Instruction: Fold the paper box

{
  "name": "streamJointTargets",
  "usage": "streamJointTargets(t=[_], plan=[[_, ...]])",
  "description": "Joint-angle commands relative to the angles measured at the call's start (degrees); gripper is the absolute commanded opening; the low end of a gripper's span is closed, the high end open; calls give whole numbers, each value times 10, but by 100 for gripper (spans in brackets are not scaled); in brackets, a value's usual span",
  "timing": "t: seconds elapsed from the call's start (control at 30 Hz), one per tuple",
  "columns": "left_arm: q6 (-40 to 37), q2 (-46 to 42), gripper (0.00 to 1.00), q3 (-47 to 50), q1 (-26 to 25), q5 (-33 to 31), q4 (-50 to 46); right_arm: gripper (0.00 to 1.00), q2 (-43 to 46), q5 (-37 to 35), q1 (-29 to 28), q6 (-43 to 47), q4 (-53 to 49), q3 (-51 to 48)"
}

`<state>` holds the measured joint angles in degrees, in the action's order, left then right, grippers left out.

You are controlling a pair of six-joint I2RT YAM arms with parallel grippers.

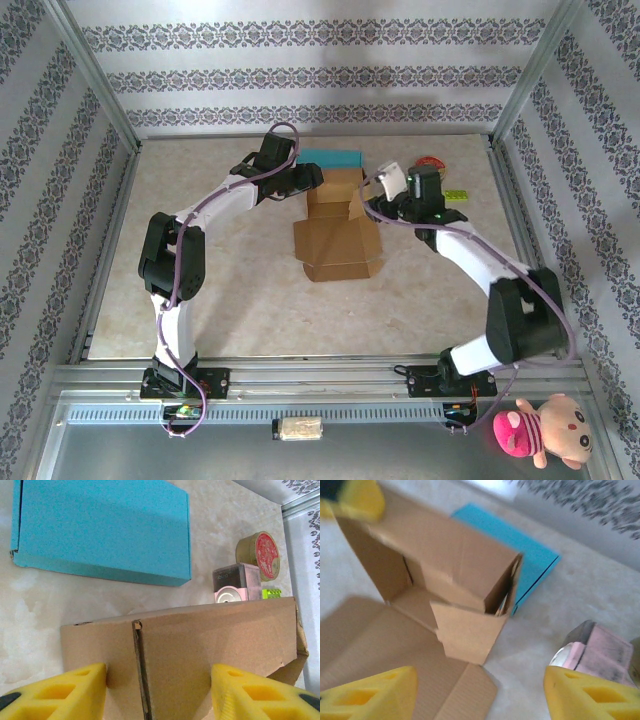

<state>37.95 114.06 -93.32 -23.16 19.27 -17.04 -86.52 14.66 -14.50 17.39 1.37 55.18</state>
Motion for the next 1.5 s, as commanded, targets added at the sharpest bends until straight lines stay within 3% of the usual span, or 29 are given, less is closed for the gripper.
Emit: streamJointTargets(t=[0.0,0.17,0.33,0.43,0.53,0.67,0.8,0.93,1.0,1.1,1.2,1.33,1.47], plan=[[-14,-3,54,15,2,-4,4,69,-42,-9,3,132,9,28],[-16,-7,54,18,2,-3,7,64,-131,13,10,102,18,96],[-20,-5,54,18,4,23,6,55,-209,-47,-8,95,29,145],[-20,-7,54,22,6,34,7,51,-225,-27,-20,88,30,158],[-9,-9,54,28,13,49,20,40,-236,-31,-38,94,24,170],[8,-17,54,36,21,59,35,27,-242,-94,-70,95,-7,194],[11,-39,56,49,26,60,47,12,-235,-104,-84,2,-59,224],[18,-62,57,68,29,63,59,0,-218,-122,-96,-155,-99,226],[27,-71,57,82,29,71,70,0,-203,-121,-104,-256,-79,190],[42,-74,57,103,29,85,80,4,-199,-132,-123,-338,-65,150],[59,-72,57,124,29,93,99,8,-211,-146,-136,-356,-26,123],[65,-65,57,130,29,101,101,21,-228,-167,-136,-365,19,115],[64,-65,57,131,29,98,100,23,-243,-194,-136,-346,76,117]])
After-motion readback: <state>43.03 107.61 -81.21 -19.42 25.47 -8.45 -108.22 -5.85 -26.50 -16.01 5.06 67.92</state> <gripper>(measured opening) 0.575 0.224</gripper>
